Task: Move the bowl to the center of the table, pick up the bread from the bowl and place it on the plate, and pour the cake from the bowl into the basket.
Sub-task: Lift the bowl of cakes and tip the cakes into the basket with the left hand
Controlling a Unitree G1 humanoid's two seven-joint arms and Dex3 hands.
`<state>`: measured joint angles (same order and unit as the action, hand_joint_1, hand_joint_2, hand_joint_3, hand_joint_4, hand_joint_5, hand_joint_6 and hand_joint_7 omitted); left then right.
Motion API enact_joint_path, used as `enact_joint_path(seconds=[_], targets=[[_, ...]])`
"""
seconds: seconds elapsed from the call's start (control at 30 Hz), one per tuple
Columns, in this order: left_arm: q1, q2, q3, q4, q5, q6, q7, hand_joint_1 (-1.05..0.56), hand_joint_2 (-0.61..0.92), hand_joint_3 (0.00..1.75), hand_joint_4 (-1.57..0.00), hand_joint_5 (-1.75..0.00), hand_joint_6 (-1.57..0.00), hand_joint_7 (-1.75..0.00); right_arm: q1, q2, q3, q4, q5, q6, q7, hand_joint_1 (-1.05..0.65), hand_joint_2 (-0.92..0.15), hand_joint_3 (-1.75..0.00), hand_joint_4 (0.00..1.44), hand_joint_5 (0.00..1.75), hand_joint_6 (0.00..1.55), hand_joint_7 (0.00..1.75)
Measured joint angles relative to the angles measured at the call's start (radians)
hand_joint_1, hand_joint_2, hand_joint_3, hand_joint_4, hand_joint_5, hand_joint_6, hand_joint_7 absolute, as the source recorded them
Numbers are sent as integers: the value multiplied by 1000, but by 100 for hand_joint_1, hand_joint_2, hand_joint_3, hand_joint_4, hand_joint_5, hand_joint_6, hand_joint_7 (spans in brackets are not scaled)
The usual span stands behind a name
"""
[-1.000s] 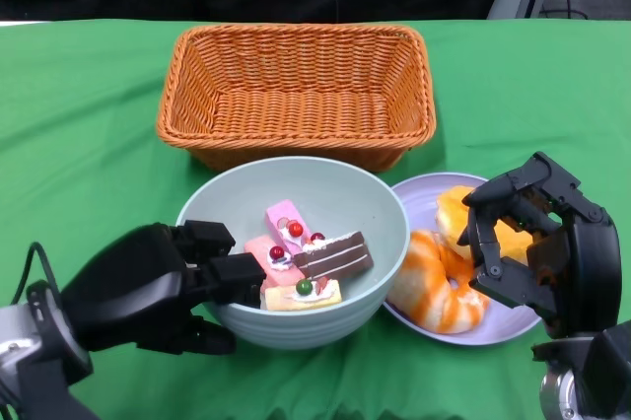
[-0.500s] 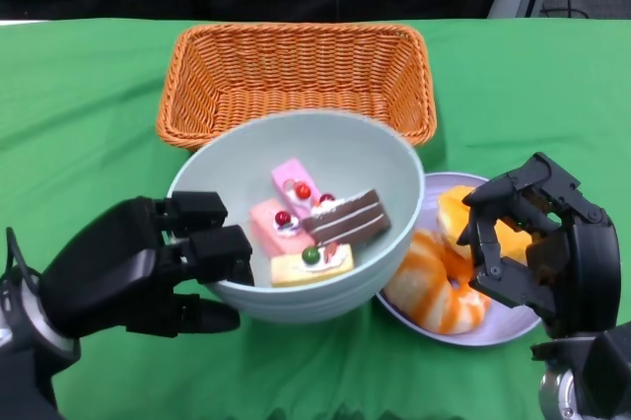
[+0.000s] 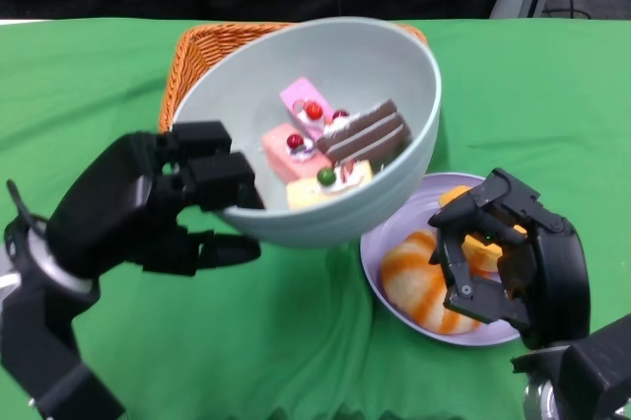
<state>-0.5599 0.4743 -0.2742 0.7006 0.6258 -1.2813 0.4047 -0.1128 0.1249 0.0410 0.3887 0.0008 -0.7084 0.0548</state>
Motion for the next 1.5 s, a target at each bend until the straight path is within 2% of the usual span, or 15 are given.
enact_joint_path(seconds=[0.17,0.33,0.47,0.6,0.87,1.03,1.1,1.17,1.3,1.5], targets=[[-67,-51,3,81,-29,32,-61,-16,73,75,-69,-175,-71,-132,10,-4,20,0,-24,2,0,-7,-46,-115,75,166,68,137],[-122,-87,5,152,-73,77,-127,-17,74,77,-69,-175,-72,-131,18,-6,35,0,-24,2,11,-8,-50,-108,73,167,66,139],[-184,-129,8,232,-99,123,-176,-20,73,74,-69,-174,-73,-123,21,-9,44,4,-23,1,21,-4,-46,-117,76,168,69,140],[-238,-176,11,302,-118,177,-199,-18,75,73,-70,-175,-70,-131,22,-9,56,26,-22,-3,35,-4,-44,-124,77,170,69,143],[-347,-251,14,416,-120,276,-202,-21,78,69,-72,-175,-68,-130,21,-5,60,69,-15,-18,67,-2,-44,-126,79,168,69,141],[-396,-285,14,450,-120,337,-205,-24,84,59,-75,-175,-67,-138,21,0,60,81,-9,-22,73,-4,-43,-124,81,166,70,139],[-411,-299,16,462,-130,355,-213,-25,90,48,-76,-175,-64,-144,21,4,60,88,13,-22,89,-4,-43,-126,80,167,69,139],[-421,-319,28,471,-160,383,-235,-25,92,44,-77,-175,-66,-142,20,5,61,91,23,-22,103,-4,-42,-127,79,168,69,139],[-442,-351,46,493,-196,436,-285,-23,92,43,-79,-175,-67,-144,19,9,60,99,26,-22,111,-3,-43,-128,79,169,69,139],[-486,-397,84,513,-244,519,-336,-24,92,49,-79,-175,-59,-160,7,10,57,121,26,-28,119,-4,-44,-122,80,170,70,139]])
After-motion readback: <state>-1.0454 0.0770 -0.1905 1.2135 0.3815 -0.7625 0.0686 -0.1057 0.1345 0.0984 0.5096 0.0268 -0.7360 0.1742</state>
